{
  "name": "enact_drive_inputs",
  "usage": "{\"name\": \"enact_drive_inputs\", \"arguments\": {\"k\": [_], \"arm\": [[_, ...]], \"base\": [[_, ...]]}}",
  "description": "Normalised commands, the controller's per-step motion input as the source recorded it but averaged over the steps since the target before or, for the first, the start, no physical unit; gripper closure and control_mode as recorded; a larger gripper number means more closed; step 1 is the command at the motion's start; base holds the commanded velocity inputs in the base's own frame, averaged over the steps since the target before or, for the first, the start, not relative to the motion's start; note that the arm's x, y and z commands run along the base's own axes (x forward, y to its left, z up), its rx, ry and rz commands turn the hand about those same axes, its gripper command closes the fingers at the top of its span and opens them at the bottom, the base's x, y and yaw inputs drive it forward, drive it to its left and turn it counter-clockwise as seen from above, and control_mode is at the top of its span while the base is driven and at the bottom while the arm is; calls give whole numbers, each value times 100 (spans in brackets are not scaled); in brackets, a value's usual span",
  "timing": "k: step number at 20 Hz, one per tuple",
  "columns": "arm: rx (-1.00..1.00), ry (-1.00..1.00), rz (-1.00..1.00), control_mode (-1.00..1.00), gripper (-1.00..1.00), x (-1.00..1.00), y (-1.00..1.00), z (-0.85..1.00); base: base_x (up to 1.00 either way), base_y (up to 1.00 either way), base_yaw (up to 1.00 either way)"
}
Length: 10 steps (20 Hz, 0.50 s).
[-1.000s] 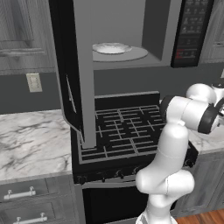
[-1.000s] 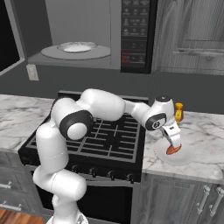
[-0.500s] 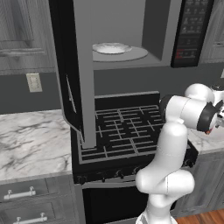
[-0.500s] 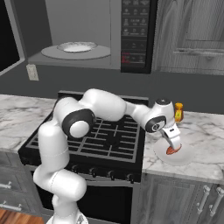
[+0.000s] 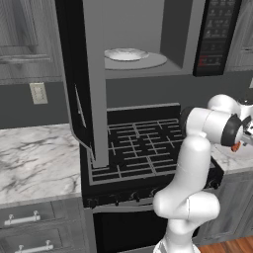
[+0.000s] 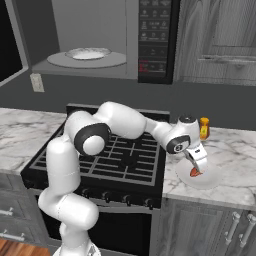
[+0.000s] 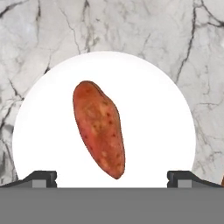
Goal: Pick the sweet potato from the counter and place it in the microwave. Then turn on the microwave.
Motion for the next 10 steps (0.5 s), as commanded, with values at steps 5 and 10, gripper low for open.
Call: {"name": "enact_drive_inputs", "arguments": {"k": [5,10], "arm": [[0,0,0,-100,-100,2,-7,-9],[0,-1,0,-100,-100,2,-5,-9]], "base": [[0,0,0],[0,0,0]]}}
